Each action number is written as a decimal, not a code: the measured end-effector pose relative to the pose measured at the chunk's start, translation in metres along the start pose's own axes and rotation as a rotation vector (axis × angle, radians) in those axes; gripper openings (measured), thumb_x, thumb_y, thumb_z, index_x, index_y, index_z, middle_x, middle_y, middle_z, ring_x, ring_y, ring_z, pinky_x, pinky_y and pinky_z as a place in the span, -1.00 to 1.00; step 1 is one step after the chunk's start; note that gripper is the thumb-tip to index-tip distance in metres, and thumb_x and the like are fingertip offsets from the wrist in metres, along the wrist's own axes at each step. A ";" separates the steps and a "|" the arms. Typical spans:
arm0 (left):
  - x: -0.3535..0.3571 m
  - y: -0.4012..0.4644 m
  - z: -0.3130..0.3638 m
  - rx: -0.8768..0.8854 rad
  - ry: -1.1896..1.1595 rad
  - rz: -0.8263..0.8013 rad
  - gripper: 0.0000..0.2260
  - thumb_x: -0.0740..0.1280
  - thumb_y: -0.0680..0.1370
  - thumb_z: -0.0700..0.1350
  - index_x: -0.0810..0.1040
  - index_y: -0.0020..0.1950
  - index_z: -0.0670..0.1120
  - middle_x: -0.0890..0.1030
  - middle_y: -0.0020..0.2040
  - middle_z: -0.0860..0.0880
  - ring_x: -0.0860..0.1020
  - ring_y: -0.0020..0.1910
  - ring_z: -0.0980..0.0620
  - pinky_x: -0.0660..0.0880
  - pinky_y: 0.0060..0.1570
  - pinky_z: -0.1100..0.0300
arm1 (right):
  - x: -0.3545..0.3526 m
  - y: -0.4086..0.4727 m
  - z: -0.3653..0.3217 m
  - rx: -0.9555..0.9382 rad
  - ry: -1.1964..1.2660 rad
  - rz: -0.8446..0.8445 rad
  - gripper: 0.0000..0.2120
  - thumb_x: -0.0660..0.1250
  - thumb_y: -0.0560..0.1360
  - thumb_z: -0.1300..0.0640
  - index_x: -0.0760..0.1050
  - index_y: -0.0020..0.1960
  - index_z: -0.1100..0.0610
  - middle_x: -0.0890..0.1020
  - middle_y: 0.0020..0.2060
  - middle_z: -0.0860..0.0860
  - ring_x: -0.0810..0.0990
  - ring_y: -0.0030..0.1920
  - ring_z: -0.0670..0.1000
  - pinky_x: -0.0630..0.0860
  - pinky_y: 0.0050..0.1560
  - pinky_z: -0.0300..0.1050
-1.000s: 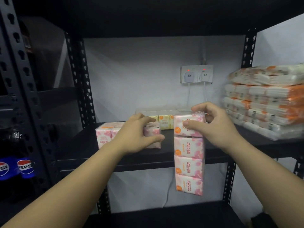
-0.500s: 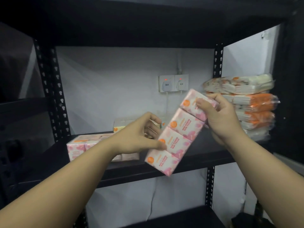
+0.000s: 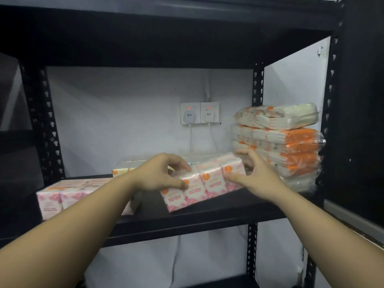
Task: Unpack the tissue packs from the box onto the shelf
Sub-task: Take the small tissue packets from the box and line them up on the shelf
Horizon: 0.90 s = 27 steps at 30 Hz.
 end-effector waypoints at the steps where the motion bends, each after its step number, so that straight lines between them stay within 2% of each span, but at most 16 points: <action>1: 0.004 0.002 -0.004 -0.015 0.036 -0.003 -0.60 0.58 0.28 0.21 0.69 0.09 0.22 0.65 0.16 0.15 0.64 0.11 0.12 0.63 0.12 -0.01 | 0.004 0.002 0.008 0.006 -0.002 -0.030 -0.37 0.63 0.34 -0.18 0.41 0.29 -0.19 0.60 0.13 -0.30 0.60 0.02 -0.41 0.53 -0.20 -0.48; 3: 0.010 0.006 -0.011 -0.039 0.079 -0.004 -0.59 0.54 0.30 0.27 0.67 0.11 0.25 0.63 0.19 0.19 0.62 0.16 0.14 0.59 0.20 0.07 | 0.010 0.004 0.025 0.030 0.001 -0.064 -0.46 0.61 0.36 -0.17 0.43 0.23 -0.22 0.64 0.17 -0.22 0.63 0.03 -0.37 0.60 -0.15 -0.37; 5: 0.016 0.008 -0.013 -0.042 0.140 -0.012 -0.59 0.53 0.34 0.30 0.66 0.15 0.27 0.62 0.21 0.26 0.59 0.20 0.20 0.56 0.23 0.15 | 0.013 0.005 0.042 0.063 -0.016 -0.084 -0.47 0.60 0.36 -0.19 0.45 0.23 -0.20 0.66 0.17 -0.18 0.66 0.05 -0.29 0.66 -0.06 -0.24; 7: 0.018 0.007 -0.014 -0.042 0.176 0.000 -0.49 0.53 0.37 0.33 0.63 0.27 0.23 0.60 0.25 0.28 0.55 0.20 0.30 0.54 0.27 0.16 | 0.016 0.004 0.053 0.093 0.009 -0.115 -0.41 0.59 0.31 -0.25 0.49 0.26 -0.17 0.68 0.17 -0.16 0.68 0.12 -0.19 0.68 0.09 -0.04; 9: 0.013 0.001 -0.014 -0.052 0.168 0.031 -0.35 0.51 0.34 0.40 0.58 0.37 0.19 0.58 0.30 0.28 0.53 0.24 0.31 0.52 0.30 0.15 | 0.016 0.004 0.054 0.100 0.000 -0.105 -0.28 0.59 0.23 -0.33 0.48 0.30 -0.15 0.64 0.25 -0.16 0.64 0.20 -0.14 0.64 0.20 0.06; 11: 0.000 -0.009 -0.018 -0.069 0.179 0.050 -0.30 0.47 0.32 0.46 0.56 0.39 0.21 0.56 0.34 0.28 0.51 0.31 0.25 0.49 0.32 0.11 | 0.015 0.007 0.041 0.062 -0.083 -0.047 -0.11 0.58 0.18 -0.42 0.42 0.41 -0.15 0.54 0.37 -0.17 0.55 0.31 -0.11 0.55 0.32 0.08; 13: -0.018 -0.024 -0.023 -0.080 0.222 0.076 -0.36 0.44 0.32 0.45 0.59 0.32 0.21 0.57 0.32 0.26 0.51 0.30 0.20 0.48 0.34 0.06 | 0.019 0.010 0.015 -0.033 -0.287 0.018 -0.04 0.46 0.17 -0.55 0.37 0.48 -0.21 0.44 0.39 -0.23 0.40 0.38 -0.11 0.42 0.37 0.03; 15: -0.037 -0.038 -0.025 -0.054 0.302 0.109 -0.42 0.39 0.34 0.46 0.62 0.26 0.21 0.59 0.27 0.27 0.53 0.27 0.21 0.47 0.32 0.08 | 0.037 0.009 -0.016 -0.158 -0.486 0.010 -0.06 0.32 0.20 -0.62 0.37 0.49 -0.23 0.43 0.40 -0.22 0.30 0.42 -0.09 0.33 0.39 0.05; 18: -0.069 -0.058 -0.029 -0.030 0.352 0.164 -0.49 0.33 0.38 0.46 0.63 0.21 0.23 0.59 0.22 0.30 0.54 0.21 0.26 0.49 0.24 0.16 | 0.084 0.005 -0.048 -0.268 -0.634 -0.109 -0.09 0.19 0.27 -0.63 0.36 0.52 -0.22 0.44 0.42 -0.18 0.28 0.44 -0.05 0.26 0.43 0.06; 21: -0.097 -0.081 -0.060 -0.137 0.425 0.063 -0.50 0.34 0.35 0.45 0.61 0.21 0.27 0.57 0.24 0.30 0.52 0.23 0.26 0.45 0.27 0.12 | 0.118 0.004 -0.051 -0.246 -0.720 -0.191 -0.09 0.13 0.32 -0.63 0.26 0.57 -0.24 0.38 0.50 -0.14 0.27 0.50 0.02 0.22 0.47 0.13; 23: -0.104 -0.100 -0.086 -0.210 0.445 -0.031 -0.46 0.33 0.32 0.49 0.61 0.22 0.28 0.56 0.24 0.32 0.51 0.23 0.30 0.42 0.29 0.18 | 0.125 0.005 -0.045 -0.237 -0.778 -0.192 -0.13 0.13 0.36 -0.61 0.25 0.57 -0.25 0.35 0.53 -0.13 0.25 0.53 0.05 0.18 0.48 0.16; 25: -0.104 -0.112 -0.102 -0.226 0.449 -0.024 -0.40 0.29 0.33 0.52 0.60 0.27 0.27 0.58 0.23 0.33 0.53 0.22 0.30 0.43 0.23 0.25 | 0.124 0.007 -0.039 -0.244 -0.806 -0.180 -0.16 0.14 0.38 -0.61 0.26 0.56 -0.26 0.36 0.52 -0.13 0.25 0.53 0.05 0.17 0.49 0.15; 27: -0.098 -0.114 -0.106 -0.185 0.470 0.041 -0.38 0.21 0.38 0.53 0.58 0.31 0.24 0.59 0.22 0.30 0.55 0.19 0.24 0.45 0.17 0.22 | 0.119 0.012 -0.031 -0.240 -0.810 -0.175 -0.17 0.13 0.38 -0.62 0.26 0.56 -0.28 0.37 0.52 -0.15 0.27 0.52 0.03 0.17 0.48 0.13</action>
Point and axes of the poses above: each hand's wrist, its own y-axis towards the middle knuckle, its own x-axis out of the palm, z = x × y, the point moved 9 cm from there along y, towards the middle knuckle
